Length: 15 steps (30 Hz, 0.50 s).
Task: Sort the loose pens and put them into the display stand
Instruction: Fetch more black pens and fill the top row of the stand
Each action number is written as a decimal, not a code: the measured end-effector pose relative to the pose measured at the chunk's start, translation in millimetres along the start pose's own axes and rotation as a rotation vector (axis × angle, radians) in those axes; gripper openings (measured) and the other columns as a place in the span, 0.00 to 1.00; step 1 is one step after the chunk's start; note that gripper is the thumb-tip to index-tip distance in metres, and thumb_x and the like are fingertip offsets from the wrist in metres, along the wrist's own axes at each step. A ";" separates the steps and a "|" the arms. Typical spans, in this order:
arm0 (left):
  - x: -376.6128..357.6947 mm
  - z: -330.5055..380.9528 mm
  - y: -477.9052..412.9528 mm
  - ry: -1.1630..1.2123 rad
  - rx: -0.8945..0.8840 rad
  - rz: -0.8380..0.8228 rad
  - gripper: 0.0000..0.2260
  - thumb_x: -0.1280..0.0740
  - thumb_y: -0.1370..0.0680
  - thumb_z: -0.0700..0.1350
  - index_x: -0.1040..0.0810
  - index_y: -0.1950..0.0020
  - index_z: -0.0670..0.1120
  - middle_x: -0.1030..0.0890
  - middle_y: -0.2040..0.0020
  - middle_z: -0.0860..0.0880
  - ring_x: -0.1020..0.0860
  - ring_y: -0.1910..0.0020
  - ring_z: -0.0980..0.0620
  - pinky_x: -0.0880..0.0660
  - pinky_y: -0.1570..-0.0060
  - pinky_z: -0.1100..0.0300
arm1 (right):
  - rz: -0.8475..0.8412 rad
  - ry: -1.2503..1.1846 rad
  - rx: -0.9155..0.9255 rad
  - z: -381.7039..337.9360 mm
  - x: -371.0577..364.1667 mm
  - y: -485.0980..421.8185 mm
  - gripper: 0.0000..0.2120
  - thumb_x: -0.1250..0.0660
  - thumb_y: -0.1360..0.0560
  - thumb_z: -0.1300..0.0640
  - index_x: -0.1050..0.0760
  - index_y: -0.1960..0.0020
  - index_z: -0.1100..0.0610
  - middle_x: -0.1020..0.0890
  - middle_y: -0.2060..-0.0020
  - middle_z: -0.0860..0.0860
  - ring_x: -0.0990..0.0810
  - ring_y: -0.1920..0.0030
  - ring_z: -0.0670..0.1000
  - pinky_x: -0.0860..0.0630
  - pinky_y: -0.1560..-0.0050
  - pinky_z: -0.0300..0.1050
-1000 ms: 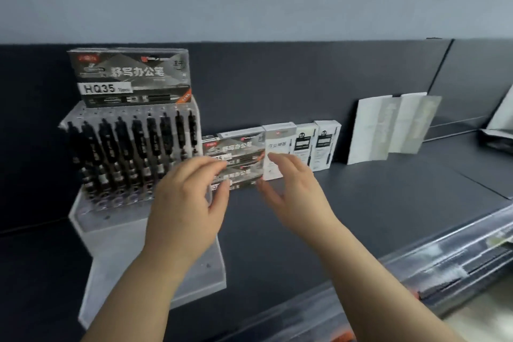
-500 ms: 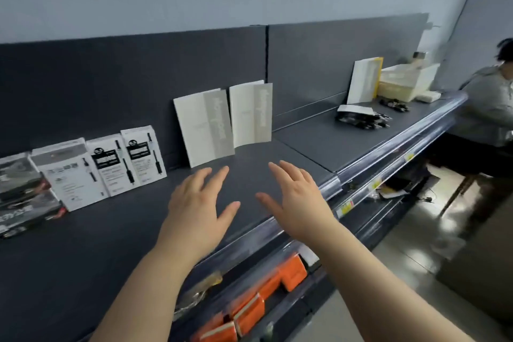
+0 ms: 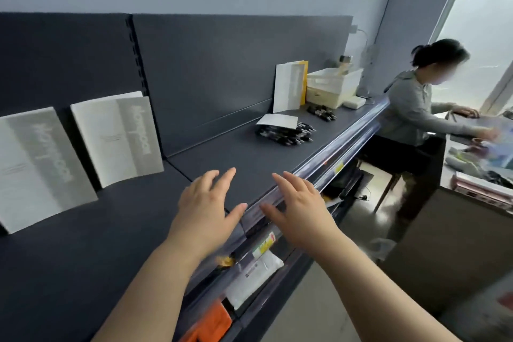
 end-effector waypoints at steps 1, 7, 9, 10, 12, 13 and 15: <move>-10.9 5.7 -20.7 0.013 -0.005 -0.003 0.30 0.41 0.22 0.59 0.48 0.23 0.55 0.42 0.25 0.51 0.44 0.27 0.51 0.44 0.28 0.54 | -0.005 0.010 -0.012 15.7 2.7 -15.4 0.32 0.44 0.24 0.38 0.48 0.24 0.48 0.43 0.25 0.48 0.47 0.25 0.51 0.48 0.26 0.47; -66.1 49.9 -139.0 0.085 -0.028 -0.091 0.30 0.41 0.22 0.58 0.48 0.23 0.55 0.42 0.25 0.52 0.44 0.27 0.51 0.43 0.30 0.56 | -0.039 0.045 -0.067 100.6 21.4 -106.1 0.31 0.45 0.23 0.38 0.48 0.24 0.48 0.43 0.25 0.47 0.47 0.25 0.51 0.48 0.26 0.48; -79.5 64.8 -168.2 0.076 -0.042 -0.119 0.30 0.41 0.22 0.58 0.49 0.23 0.55 0.42 0.25 0.52 0.44 0.26 0.51 0.44 0.30 0.56 | -0.039 0.036 -0.070 124.5 26.8 -130.3 0.30 0.45 0.22 0.39 0.47 0.24 0.48 0.42 0.25 0.47 0.46 0.26 0.51 0.47 0.26 0.48; -86.2 70.9 -181.1 0.072 -0.044 -0.136 0.30 0.41 0.22 0.58 0.49 0.23 0.55 0.42 0.25 0.52 0.44 0.26 0.51 0.44 0.30 0.56 | -0.043 0.028 -0.069 136.1 28.4 -141.2 0.30 0.45 0.22 0.39 0.47 0.24 0.48 0.42 0.26 0.47 0.46 0.26 0.51 0.47 0.26 0.48; -98.6 80.4 -205.2 0.065 -0.039 -0.159 0.30 0.41 0.22 0.59 0.49 0.23 0.55 0.42 0.25 0.52 0.45 0.26 0.51 0.43 0.29 0.56 | -0.053 0.018 -0.066 159.0 29.9 -163.4 0.30 0.45 0.22 0.39 0.47 0.24 0.48 0.42 0.26 0.47 0.46 0.26 0.51 0.48 0.26 0.47; -104.7 84.7 -217.4 0.063 -0.034 -0.164 0.30 0.41 0.22 0.58 0.49 0.23 0.55 0.43 0.25 0.52 0.45 0.26 0.51 0.43 0.29 0.55 | -0.058 0.017 -0.063 171.1 30.0 -175.5 0.30 0.45 0.22 0.39 0.47 0.24 0.48 0.42 0.26 0.47 0.45 0.26 0.51 0.48 0.26 0.47; -117.5 95.3 -242.5 0.069 -0.021 -0.161 0.30 0.41 0.22 0.58 0.49 0.23 0.56 0.43 0.25 0.53 0.44 0.26 0.52 0.41 0.30 0.56 | -0.061 0.009 -0.053 198.1 29.8 -201.4 0.29 0.46 0.22 0.39 0.47 0.25 0.48 0.41 0.26 0.47 0.45 0.26 0.51 0.48 0.26 0.47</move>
Point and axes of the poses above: each hand's wrist, its own y-axis away from the middle knuckle, its own x-axis out of the back of the hand, z = x × y, the point moved 4 cm from there along -y, towards the middle knuckle
